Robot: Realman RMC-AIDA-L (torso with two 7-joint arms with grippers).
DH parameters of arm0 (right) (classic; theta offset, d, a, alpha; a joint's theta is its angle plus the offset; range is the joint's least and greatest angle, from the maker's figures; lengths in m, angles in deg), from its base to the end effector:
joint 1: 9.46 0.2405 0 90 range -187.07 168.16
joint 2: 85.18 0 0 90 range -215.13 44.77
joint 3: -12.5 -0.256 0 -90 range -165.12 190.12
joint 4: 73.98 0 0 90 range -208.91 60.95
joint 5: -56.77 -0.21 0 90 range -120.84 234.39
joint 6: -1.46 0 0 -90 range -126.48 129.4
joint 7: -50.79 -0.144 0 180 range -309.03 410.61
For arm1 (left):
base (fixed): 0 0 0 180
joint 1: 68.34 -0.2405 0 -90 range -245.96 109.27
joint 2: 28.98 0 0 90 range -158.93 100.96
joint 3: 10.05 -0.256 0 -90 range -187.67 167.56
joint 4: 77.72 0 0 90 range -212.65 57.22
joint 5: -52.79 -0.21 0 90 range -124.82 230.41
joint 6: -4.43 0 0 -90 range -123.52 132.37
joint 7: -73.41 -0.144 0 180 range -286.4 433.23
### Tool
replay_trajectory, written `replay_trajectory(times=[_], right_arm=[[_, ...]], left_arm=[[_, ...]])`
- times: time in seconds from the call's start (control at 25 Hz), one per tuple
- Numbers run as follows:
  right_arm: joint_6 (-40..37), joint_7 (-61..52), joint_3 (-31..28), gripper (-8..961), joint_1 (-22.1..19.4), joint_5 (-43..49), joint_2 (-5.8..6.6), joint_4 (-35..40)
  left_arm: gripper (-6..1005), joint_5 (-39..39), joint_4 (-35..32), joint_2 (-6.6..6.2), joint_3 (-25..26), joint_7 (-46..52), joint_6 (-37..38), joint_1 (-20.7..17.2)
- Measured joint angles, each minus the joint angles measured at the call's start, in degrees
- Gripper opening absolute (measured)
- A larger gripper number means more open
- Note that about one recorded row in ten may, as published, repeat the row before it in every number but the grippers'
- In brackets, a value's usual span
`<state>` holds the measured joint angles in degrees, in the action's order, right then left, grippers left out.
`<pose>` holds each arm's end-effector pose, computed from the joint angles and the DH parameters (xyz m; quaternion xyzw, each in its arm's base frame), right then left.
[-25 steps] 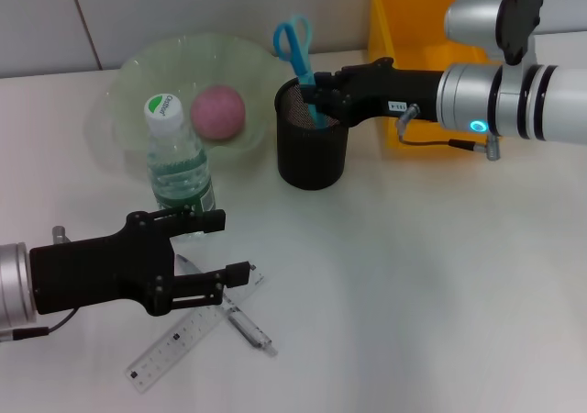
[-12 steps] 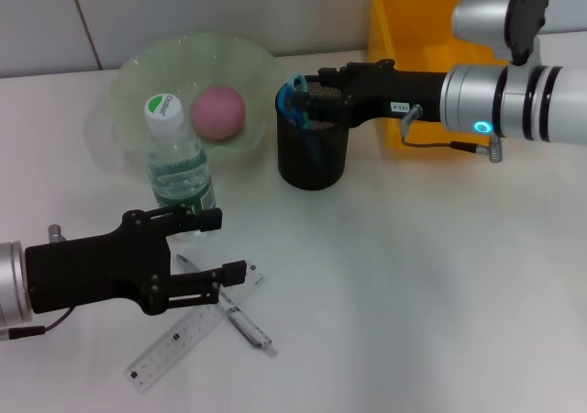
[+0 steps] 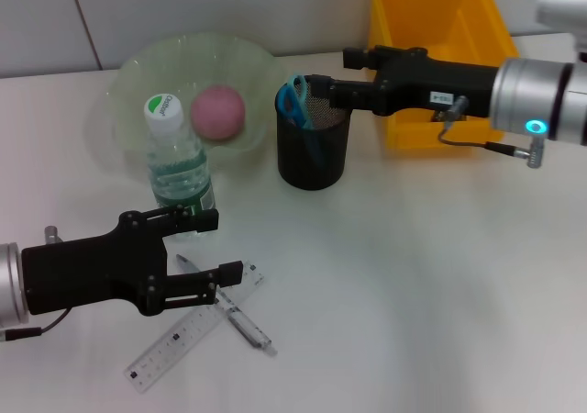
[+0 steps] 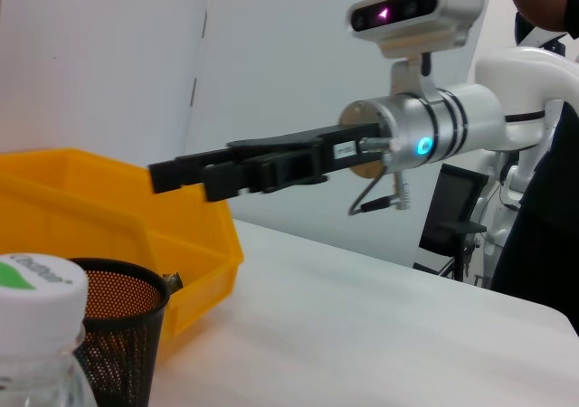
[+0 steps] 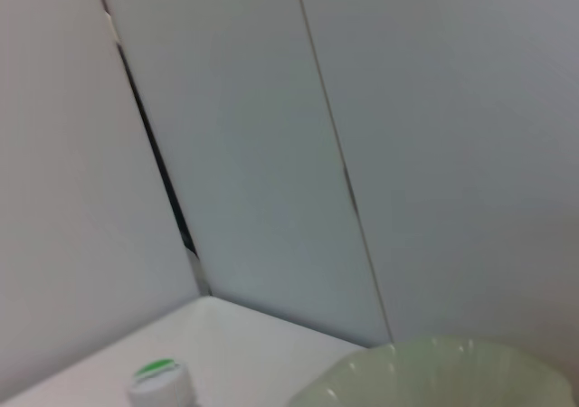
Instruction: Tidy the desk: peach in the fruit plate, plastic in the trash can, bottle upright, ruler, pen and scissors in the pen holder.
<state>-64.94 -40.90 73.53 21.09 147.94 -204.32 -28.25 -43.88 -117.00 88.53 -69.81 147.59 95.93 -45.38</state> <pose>0.2078 0.3896 0.0034 -0.8944 0.2521 0.2917 0.2268 -0.2530 0.2958 -0.0134 -0.9445 -0.1562 -0.2790 0.0756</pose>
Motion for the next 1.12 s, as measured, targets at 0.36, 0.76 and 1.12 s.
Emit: replay_trajectory(times=[0.36, 0.76, 1.12], right_arm=[[-14.85, -0.50, -4.40, 828, -3.49, 0.42, 1.10, 0.83], [-24.07, -3.57, -4.51, 829, -4.67, 14.41, 2.48, 0.77], [-32.57, -5.27, -13.28, 829, -4.81, 26.77, 4.25, 2.90]], left_arm=[[786, 0.00, -0.39, -0.01, -0.20, 0.01, 0.05, 0.09], [785, -0.09, -2.47, 0.13, -0.50, 1.60, 0.04, -0.21], [785, -2.95, -5.10, 0.46, -0.45, 5.37, -0.18, 0.16]])
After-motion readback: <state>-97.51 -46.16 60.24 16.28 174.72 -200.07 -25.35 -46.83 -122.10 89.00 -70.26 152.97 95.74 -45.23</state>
